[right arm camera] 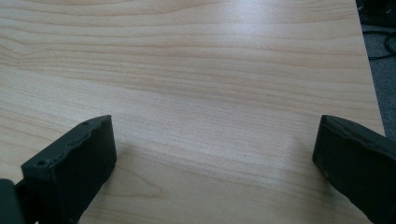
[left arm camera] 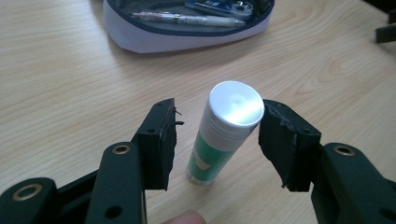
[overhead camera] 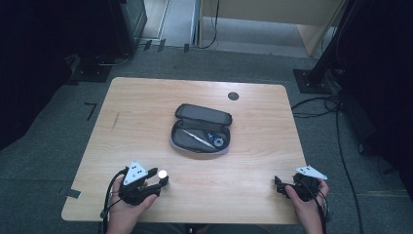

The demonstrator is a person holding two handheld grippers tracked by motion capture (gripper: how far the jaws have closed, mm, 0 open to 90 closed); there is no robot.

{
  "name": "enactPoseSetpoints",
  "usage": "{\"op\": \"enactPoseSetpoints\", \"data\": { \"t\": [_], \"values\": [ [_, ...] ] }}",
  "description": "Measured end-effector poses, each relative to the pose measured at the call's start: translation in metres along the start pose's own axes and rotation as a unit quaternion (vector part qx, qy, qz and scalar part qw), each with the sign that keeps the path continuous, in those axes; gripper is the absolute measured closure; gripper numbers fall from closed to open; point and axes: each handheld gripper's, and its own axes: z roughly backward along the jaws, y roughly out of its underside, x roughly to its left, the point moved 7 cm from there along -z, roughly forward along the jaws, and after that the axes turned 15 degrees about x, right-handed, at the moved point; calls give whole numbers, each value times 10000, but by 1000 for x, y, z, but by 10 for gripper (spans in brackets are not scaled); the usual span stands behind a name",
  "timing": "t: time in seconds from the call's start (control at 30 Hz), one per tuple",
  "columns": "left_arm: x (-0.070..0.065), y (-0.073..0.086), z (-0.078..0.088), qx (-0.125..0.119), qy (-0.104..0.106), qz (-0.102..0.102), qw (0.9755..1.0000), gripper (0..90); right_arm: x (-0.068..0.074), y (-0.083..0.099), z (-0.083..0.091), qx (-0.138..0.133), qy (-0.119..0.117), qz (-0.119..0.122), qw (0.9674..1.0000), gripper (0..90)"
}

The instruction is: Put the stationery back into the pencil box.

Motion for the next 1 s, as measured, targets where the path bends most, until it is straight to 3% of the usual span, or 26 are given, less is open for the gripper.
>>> {"op": "enactPoseSetpoints", "data": {
  "t": [0.17,0.37,0.6,0.83,1.0],
  "values": [
    [-3,-1,-4,63,-135,-134,9998,534,0,0,0,0,-12,30,10000,0],
    [-2,-1,-7,91,-156,-215,9996,638,0,0,0,-3,-17,39,10000,0],
    [2,-5,-5,50,-75,-186,9998,652,0,0,0,-3,-20,41,10000,0],
    [2,-21,5,-151,-84,-151,9997,653,0,0,0,2,-21,34,10000,0],
    [1,-40,11,-317,9,-103,9994,653,0,0,0,1,-24,53,10000,0]
  ]
}}
